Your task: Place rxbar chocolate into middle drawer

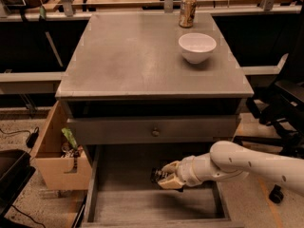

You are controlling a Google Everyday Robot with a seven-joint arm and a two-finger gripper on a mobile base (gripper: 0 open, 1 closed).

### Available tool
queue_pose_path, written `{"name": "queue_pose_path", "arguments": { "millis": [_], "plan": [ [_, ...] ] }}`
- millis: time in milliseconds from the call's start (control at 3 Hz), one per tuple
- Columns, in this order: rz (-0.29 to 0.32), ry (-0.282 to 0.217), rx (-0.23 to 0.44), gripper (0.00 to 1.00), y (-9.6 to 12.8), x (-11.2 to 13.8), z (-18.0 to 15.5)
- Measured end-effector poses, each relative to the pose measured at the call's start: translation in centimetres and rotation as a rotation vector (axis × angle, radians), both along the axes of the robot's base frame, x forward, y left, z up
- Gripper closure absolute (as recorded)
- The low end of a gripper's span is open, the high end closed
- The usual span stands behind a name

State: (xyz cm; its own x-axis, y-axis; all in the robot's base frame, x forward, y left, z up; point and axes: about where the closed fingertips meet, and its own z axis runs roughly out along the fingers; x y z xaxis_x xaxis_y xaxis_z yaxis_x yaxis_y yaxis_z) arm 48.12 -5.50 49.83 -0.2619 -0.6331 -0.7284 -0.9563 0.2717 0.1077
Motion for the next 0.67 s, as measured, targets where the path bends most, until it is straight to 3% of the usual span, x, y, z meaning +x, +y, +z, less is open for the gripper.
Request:
{"name": "queue_pose_path", "arguments": {
  "millis": [333, 667],
  "plan": [
    [0.003, 0.001, 0.001, 0.13, 0.14, -0.06, -0.05],
    [0.005, 0.003, 0.002, 0.00, 0.28, -0.12, -0.10]
  ]
}}
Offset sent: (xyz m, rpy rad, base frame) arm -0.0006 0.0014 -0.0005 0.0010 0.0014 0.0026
